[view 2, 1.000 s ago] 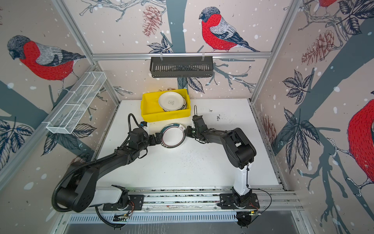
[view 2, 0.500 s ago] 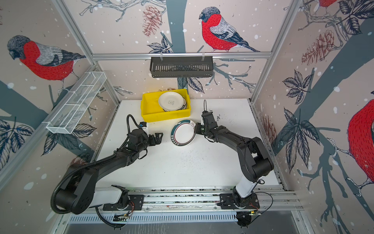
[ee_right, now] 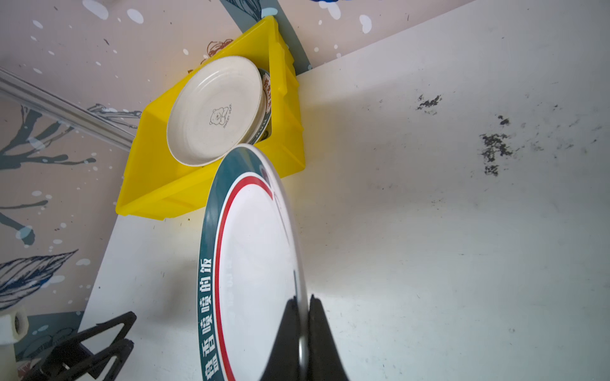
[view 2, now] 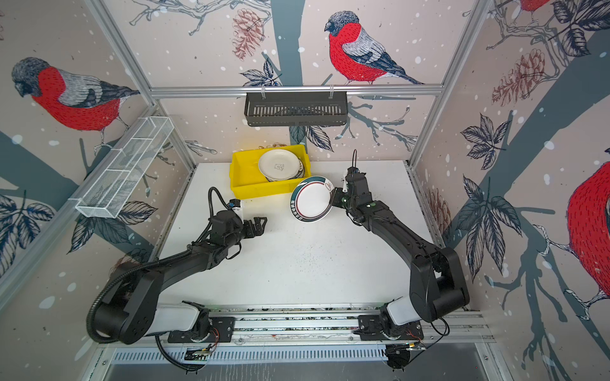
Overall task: Place the plates into the plastic bin on the countertop
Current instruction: 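Carry the upright green-and-red-rimmed plate to the yellow bin with the right gripper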
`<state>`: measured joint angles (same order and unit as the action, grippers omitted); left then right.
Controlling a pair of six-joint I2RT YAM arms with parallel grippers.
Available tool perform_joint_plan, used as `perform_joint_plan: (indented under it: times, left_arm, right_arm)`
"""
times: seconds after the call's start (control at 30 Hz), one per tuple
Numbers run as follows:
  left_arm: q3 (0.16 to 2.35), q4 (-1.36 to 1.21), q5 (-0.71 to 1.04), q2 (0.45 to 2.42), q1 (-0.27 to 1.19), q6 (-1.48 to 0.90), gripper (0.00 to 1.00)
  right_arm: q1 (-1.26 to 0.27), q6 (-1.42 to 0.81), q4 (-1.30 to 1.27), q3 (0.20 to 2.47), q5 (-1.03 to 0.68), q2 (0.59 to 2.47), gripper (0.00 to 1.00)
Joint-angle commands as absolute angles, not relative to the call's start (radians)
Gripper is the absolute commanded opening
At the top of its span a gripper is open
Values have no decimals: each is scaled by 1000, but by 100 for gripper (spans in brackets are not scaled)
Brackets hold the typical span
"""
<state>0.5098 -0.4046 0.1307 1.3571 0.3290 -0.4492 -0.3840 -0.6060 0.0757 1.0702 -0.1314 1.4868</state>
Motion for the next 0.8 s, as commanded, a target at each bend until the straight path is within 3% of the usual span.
perform_joint_plan:
  times: [0.0,0.13,0.77]
  left_arm:
    - [505,-453,144,1354,327,-463,97]
    - [500,-446,140,1345,327,-465,97]
    - [477,-475,165,1332,327,-480,97]
  right_arm:
    - [-381,-672,-47,1127,-186,1533,0]
    - [-379,-702,-95,1207,-255,1611,0]
    - [-385,-765,-171,1518,-250,1896,0]
